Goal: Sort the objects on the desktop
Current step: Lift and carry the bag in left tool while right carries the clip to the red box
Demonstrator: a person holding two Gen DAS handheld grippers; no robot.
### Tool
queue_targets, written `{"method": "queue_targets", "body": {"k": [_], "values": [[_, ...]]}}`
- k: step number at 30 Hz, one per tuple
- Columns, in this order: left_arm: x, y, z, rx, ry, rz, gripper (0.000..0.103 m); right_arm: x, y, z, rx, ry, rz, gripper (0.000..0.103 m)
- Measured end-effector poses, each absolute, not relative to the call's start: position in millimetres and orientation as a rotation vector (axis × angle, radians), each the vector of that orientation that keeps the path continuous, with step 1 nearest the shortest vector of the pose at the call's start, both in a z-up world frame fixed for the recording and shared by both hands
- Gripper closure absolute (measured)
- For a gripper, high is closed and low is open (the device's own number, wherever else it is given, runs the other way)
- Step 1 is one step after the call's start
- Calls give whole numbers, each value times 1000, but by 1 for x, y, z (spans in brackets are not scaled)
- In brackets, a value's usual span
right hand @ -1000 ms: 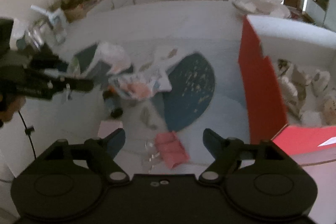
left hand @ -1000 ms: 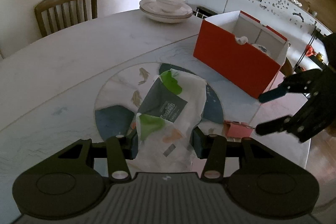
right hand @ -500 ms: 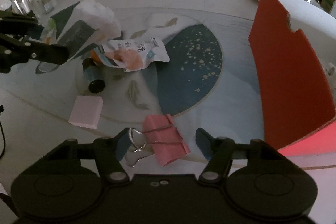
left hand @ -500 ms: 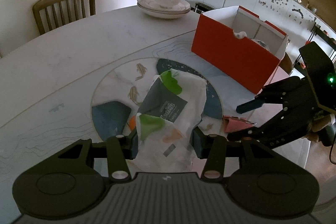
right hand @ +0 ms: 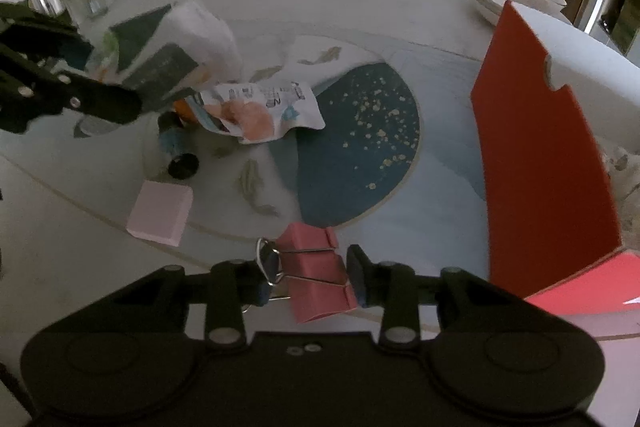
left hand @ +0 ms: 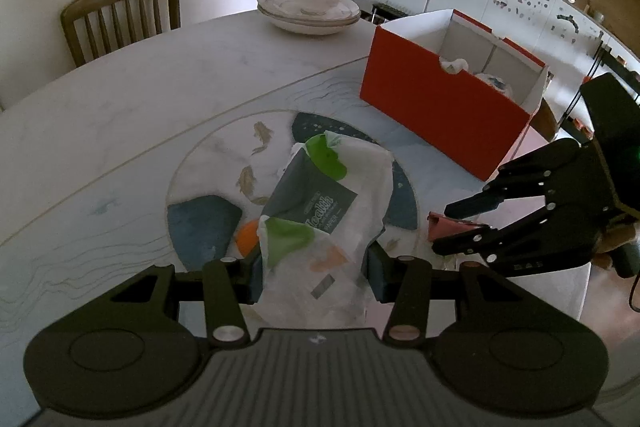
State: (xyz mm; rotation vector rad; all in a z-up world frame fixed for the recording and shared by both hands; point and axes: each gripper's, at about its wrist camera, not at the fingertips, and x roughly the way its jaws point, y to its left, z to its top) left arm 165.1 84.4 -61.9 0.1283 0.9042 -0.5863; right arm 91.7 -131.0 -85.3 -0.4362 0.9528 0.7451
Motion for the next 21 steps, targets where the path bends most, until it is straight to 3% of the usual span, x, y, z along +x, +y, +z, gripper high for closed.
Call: {"method": "queue_targets", "body": {"k": [21], "values": [[152, 23, -2, 156, 844, -642, 55, 91, -189, 9, -287, 878, 775, 67]]}}
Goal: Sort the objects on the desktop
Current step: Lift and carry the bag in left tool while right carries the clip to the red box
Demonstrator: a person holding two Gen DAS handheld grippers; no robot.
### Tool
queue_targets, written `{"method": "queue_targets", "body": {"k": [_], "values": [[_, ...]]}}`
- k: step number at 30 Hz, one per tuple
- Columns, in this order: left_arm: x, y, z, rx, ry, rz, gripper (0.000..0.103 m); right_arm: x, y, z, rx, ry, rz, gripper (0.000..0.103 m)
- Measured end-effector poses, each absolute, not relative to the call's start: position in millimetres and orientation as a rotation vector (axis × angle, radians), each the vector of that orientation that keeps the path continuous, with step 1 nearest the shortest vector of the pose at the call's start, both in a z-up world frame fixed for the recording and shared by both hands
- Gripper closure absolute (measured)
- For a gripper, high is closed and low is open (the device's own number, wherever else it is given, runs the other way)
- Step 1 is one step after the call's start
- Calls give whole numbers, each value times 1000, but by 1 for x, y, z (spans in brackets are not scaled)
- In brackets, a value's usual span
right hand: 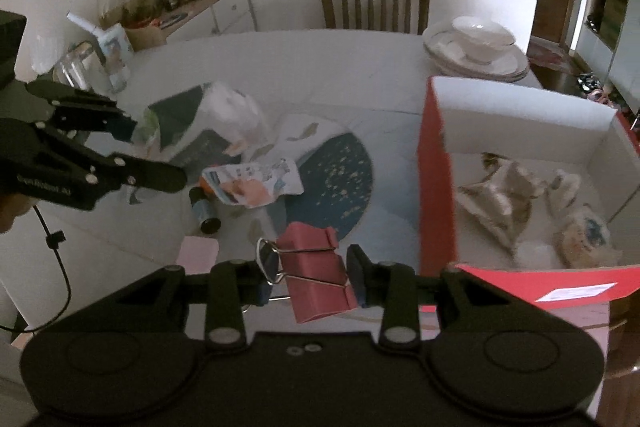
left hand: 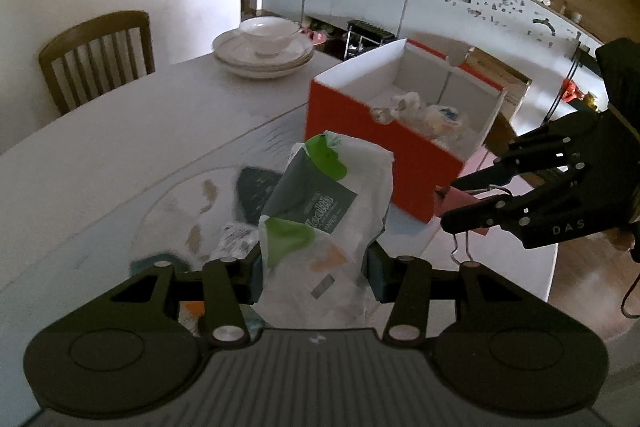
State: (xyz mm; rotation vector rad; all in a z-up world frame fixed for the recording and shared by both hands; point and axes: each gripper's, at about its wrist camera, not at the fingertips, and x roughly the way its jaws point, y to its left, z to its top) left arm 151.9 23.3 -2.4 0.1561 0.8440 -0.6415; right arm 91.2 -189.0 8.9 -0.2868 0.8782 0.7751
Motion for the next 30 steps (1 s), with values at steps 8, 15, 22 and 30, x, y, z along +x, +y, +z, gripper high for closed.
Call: {"method": "queue_targets", "body": {"k": [8, 15, 22, 30], "values": [[155, -25, 10, 156, 827, -673, 55, 106, -218, 30, -244, 837, 757, 67], [161, -65, 15, 143, 826, -691, 55, 127, -249, 41, -226, 802, 728, 67], [168, -105, 17, 154, 822, -689, 55, 154, -280, 45, -216, 776, 701, 67], [182, -149, 18, 152, 831, -664, 55, 190, -318, 49, -192, 764, 666, 67]]}}
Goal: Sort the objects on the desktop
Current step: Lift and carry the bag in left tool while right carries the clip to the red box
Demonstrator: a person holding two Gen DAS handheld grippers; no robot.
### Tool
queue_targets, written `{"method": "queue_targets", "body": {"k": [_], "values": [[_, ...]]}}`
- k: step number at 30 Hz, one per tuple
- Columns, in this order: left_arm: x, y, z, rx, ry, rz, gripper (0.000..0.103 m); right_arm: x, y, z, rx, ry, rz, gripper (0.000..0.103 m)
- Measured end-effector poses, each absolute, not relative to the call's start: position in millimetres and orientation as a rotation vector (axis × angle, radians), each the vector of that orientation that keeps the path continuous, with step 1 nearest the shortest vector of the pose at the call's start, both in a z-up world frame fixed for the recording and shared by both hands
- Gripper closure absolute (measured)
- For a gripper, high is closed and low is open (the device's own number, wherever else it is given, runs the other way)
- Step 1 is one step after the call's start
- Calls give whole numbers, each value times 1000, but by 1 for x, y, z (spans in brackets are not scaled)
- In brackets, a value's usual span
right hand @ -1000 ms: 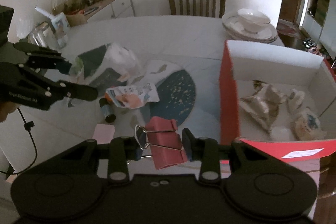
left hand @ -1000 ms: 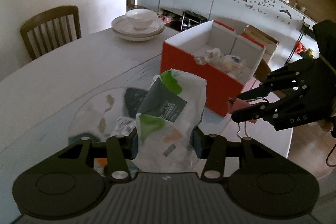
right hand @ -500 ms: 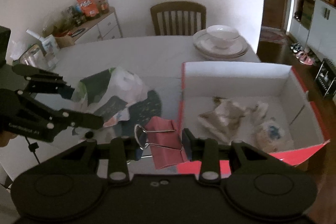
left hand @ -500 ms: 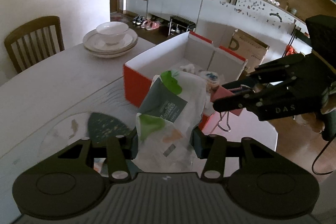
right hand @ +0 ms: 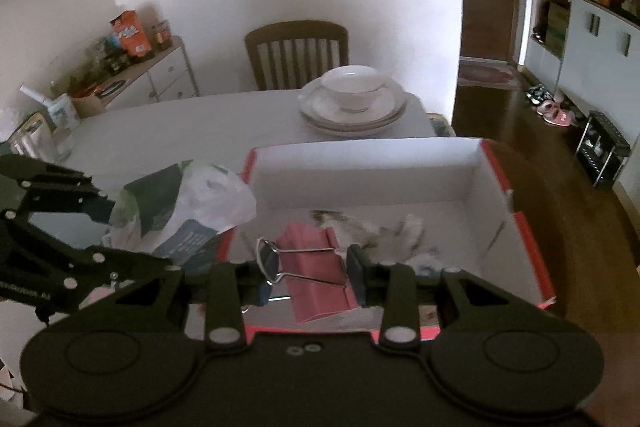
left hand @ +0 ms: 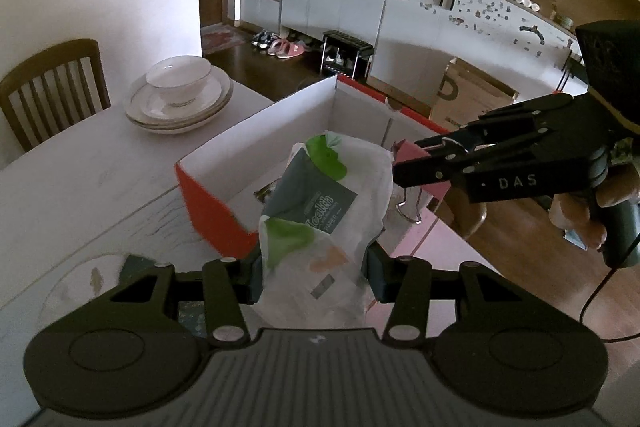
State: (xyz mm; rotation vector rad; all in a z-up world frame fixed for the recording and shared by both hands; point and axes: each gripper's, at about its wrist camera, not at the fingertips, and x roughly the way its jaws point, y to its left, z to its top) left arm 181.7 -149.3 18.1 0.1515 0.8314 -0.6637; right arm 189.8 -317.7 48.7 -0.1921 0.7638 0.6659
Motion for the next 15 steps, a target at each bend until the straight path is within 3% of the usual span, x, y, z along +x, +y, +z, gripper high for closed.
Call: {"method": "queue_targets", "body": {"k": [15], "values": [[237, -208, 1, 98, 919, -536, 55, 256, -357, 36, -154, 788, 615, 67]]}}
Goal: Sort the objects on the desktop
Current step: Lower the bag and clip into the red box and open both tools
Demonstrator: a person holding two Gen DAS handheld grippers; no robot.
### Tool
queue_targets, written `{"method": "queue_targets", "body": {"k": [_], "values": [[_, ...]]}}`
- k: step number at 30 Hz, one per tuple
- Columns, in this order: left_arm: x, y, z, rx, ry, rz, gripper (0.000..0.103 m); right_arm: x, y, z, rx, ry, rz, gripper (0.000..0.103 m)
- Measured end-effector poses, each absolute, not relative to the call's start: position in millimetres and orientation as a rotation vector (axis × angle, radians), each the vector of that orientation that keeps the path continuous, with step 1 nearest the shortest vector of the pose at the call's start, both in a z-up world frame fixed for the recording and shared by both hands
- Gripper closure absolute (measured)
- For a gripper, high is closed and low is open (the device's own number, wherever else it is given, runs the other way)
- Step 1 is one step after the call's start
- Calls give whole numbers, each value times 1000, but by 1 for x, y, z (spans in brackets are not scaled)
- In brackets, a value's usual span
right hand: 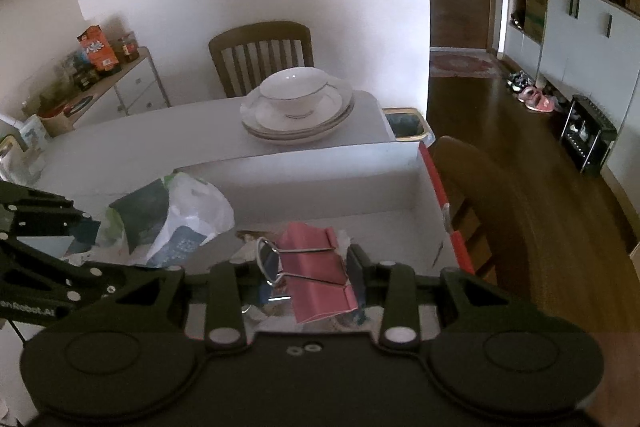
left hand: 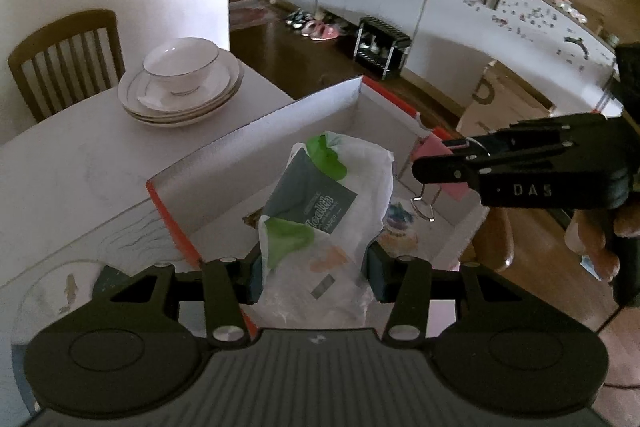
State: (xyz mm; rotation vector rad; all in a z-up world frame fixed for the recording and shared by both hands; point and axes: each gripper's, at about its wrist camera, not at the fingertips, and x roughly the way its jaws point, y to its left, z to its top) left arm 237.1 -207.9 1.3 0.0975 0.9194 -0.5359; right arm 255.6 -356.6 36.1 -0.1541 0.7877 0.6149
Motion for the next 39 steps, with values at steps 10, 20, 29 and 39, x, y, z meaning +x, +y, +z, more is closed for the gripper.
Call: {"method": "queue_targets", "body": {"k": [10, 20, 29, 39], "values": [[282, -223, -20, 88, 995, -473, 55, 274, -347, 14, -193, 828, 628, 67], [316, -238, -42, 100, 1076, -443, 55, 266, -325, -10, -277, 864, 684, 67], [325, -250, -58, 182, 1111, -450, 55, 257, -309, -27, -370, 879, 726, 67], [330, -258, -64, 238, 1112, -459, 51, 258, -304, -44, -422, 912, 714, 66]]}}
